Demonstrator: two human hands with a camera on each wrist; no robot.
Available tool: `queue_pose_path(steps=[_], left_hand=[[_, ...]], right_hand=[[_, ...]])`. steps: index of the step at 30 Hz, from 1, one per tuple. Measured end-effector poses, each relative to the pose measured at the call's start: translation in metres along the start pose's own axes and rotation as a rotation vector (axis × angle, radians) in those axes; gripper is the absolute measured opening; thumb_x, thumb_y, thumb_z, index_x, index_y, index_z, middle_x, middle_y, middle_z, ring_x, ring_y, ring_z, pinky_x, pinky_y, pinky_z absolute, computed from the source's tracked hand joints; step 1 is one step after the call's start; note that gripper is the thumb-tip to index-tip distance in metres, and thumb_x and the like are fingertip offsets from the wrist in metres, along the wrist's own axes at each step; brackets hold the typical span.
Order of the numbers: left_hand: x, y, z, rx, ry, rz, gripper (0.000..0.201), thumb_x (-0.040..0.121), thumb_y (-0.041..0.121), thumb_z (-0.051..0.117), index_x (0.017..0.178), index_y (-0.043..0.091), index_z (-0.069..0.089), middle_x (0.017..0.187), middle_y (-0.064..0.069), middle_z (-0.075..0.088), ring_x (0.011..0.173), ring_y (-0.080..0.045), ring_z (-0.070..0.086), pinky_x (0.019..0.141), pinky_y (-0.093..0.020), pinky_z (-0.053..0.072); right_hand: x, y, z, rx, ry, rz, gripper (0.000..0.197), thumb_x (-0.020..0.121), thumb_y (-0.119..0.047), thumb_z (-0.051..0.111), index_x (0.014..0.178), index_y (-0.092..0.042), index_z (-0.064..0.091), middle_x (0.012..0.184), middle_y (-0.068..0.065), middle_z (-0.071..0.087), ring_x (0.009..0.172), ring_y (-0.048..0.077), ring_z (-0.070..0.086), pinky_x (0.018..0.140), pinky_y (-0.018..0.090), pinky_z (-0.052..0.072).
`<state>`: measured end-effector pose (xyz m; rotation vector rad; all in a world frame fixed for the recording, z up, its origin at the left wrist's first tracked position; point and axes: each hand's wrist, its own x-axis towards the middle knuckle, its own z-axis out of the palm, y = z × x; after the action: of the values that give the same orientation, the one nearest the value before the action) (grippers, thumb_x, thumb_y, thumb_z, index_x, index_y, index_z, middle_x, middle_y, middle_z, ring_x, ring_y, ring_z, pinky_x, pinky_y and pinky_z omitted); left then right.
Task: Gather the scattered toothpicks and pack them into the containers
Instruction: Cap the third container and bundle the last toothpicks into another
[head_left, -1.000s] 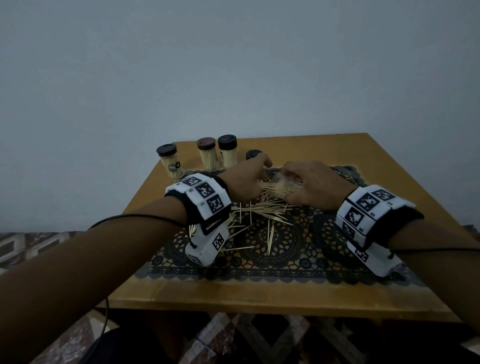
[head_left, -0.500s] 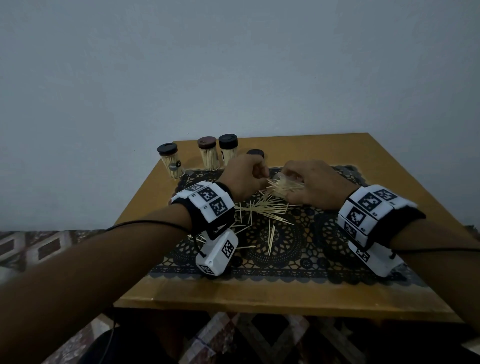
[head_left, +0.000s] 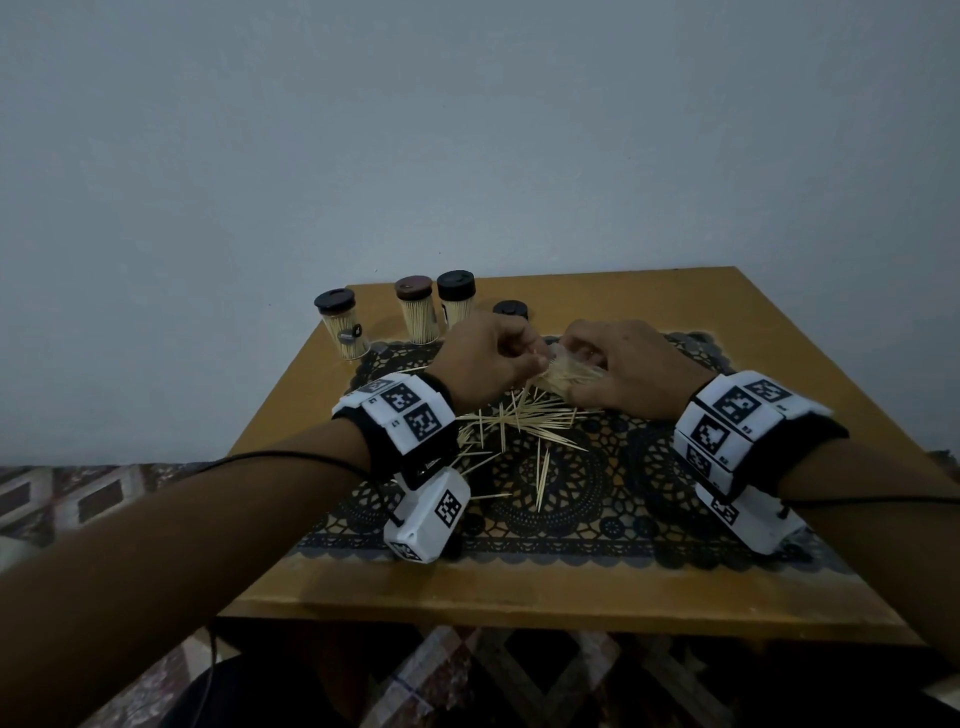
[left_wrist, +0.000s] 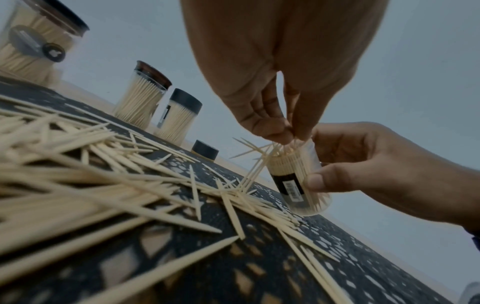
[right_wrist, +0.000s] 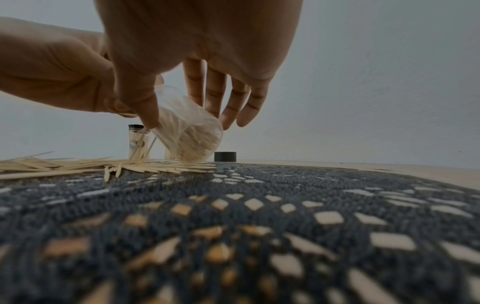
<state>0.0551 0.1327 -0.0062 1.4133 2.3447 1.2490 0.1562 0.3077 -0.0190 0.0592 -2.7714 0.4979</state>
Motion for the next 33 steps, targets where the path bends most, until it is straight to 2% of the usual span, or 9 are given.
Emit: queue_pose_path(steps=[2,5,9,14,19,23,27,31,33], left_hand=[[0.002,0.002,0.003,0.038,0.010,0.024,0.006,0.086,0.009,0.068,0.087,0.006,0.074,0.070,0.002,0.066,0.055,0.003,0.056,0.057,-0.018,0.048],[0.000,0.006,0.003,0.032,-0.005,0.028,0.012,0.088,0.008,0.065,0.095,0.004,0.075,0.068,0.008,0.065,0.051,0.005,0.055,0.052,-0.011,0.045],[-0.005,0.002,-0.004,-0.047,-0.003,0.039,0.013,0.091,0.017,0.062,0.090,0.008,0.072,0.071,-0.014,0.066,0.056,-0.029,0.057,0.052,-0.040,0.050],[-0.008,-0.005,-0.008,-0.034,0.055,0.043,0.014,0.092,0.010,0.059,0.087,0.007,0.071,0.076,-0.014,0.070,0.064,-0.035,0.063,0.058,-0.047,0.055],[-0.008,-0.011,-0.013,-0.068,0.089,0.000,0.007,0.087,0.001,0.064,0.091,0.007,0.064,0.078,-0.004,0.073,0.072,-0.023,0.070,0.067,-0.041,0.059],[-0.008,-0.008,-0.006,0.027,0.097,0.031,0.004,0.082,0.009,0.073,0.081,0.009,0.069,0.071,0.001,0.069,0.063,-0.008,0.063,0.061,-0.026,0.054],[-0.004,-0.006,0.002,0.053,0.094,0.061,0.010,0.088,0.017,0.067,0.088,0.012,0.076,0.072,0.003,0.069,0.057,0.002,0.056,0.058,-0.022,0.045],[0.000,-0.008,-0.004,0.098,0.177,0.003,0.018,0.094,0.015,0.055,0.104,0.013,0.069,0.091,0.001,0.066,0.085,-0.015,0.061,0.078,-0.033,0.051],[0.002,-0.011,-0.011,0.162,0.068,-0.145,0.022,0.091,0.015,0.059,0.113,0.014,0.061,0.103,-0.001,0.064,0.098,-0.019,0.060,0.089,-0.035,0.051]], right_hand=[[-0.001,0.000,0.000,0.024,0.005,-0.018,0.037,0.073,-0.030,0.079,0.105,-0.015,0.064,0.089,-0.004,0.064,0.074,0.014,0.058,0.058,0.018,0.038],[-0.002,-0.001,-0.001,0.044,0.018,-0.026,0.038,0.073,-0.027,0.079,0.106,-0.016,0.064,0.091,-0.003,0.065,0.076,0.015,0.059,0.060,0.022,0.044],[-0.002,-0.002,-0.002,0.061,0.020,-0.008,0.041,0.072,-0.028,0.080,0.107,-0.014,0.063,0.093,0.002,0.067,0.079,0.019,0.061,0.068,0.034,0.052],[-0.003,-0.002,-0.002,0.063,0.005,0.011,0.041,0.072,-0.028,0.080,0.107,-0.015,0.063,0.094,0.001,0.067,0.081,0.019,0.062,0.069,0.034,0.053],[-0.002,-0.002,-0.001,0.074,0.001,0.011,0.040,0.073,-0.028,0.080,0.108,-0.014,0.063,0.097,0.001,0.067,0.085,0.020,0.063,0.073,0.036,0.053],[-0.004,-0.004,-0.003,0.099,0.006,0.001,0.040,0.073,-0.028,0.081,0.106,-0.015,0.064,0.094,0.001,0.067,0.082,0.019,0.063,0.072,0.038,0.054],[-0.004,-0.004,-0.003,0.110,0.019,0.017,0.039,0.072,-0.027,0.081,0.105,-0.014,0.064,0.093,-0.001,0.067,0.081,0.017,0.062,0.071,0.035,0.053],[-0.002,0.001,-0.002,0.077,0.056,0.084,0.039,0.075,-0.028,0.080,0.105,-0.010,0.061,0.094,0.002,0.065,0.080,0.018,0.062,0.066,0.030,0.053],[-0.001,0.004,-0.002,0.039,0.079,0.111,0.038,0.076,-0.029,0.078,0.103,-0.010,0.059,0.093,0.003,0.065,0.078,0.020,0.061,0.061,0.027,0.048]])
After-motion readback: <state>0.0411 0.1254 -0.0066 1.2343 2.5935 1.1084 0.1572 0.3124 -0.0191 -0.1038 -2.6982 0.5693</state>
